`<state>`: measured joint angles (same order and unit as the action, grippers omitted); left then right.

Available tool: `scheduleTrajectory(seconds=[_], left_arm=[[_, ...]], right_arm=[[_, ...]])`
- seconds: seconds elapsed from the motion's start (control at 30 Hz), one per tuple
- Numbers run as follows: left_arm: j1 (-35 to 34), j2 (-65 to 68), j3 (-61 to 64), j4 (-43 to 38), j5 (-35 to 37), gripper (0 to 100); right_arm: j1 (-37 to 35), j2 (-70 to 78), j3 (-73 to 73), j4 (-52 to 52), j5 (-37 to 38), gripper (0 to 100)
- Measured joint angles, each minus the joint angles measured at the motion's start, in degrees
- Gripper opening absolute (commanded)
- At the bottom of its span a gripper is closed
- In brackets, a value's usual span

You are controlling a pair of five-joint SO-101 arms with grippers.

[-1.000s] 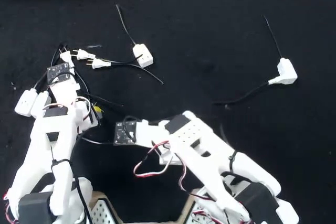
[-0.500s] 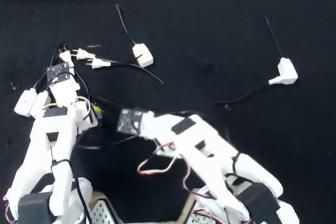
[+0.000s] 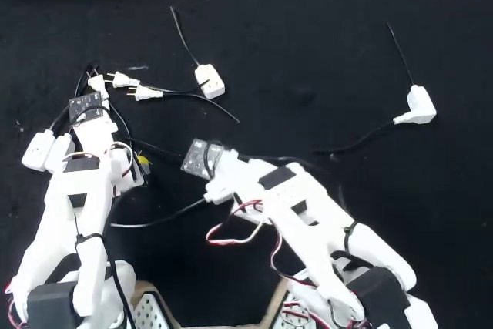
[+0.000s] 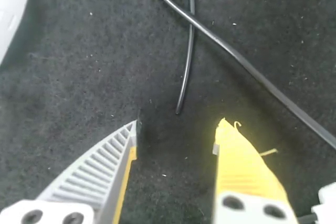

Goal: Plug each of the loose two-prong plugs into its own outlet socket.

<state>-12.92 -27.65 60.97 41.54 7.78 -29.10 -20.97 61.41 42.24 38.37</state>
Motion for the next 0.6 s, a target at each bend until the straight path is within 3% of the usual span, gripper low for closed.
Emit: scheduleTrajectory(seconds=[0.1, 0.23, 0.43, 0.6], left_arm=[[-0.2, 0.0, -0.3, 1.6, 0.0, 25], [-2.2, -1.6, -5.9, 10.8, 0.0, 25], [-9.4, -6.8, -21.5, 25.8, -9.8, 25], [-16.9, -6.2, -31.6, 30.0, -14.4, 25]], right_arm=[[0.8, -2.9, -3.8, 4.7, -4.4, 7.4], [2.9, -10.0, -6.2, 11.3, -10.5, 7.4], [6.2, -17.5, -3.4, 6.9, -18.6, 7.5], [7.3, -17.0, -3.2, 4.7, -25.8, 7.5]])
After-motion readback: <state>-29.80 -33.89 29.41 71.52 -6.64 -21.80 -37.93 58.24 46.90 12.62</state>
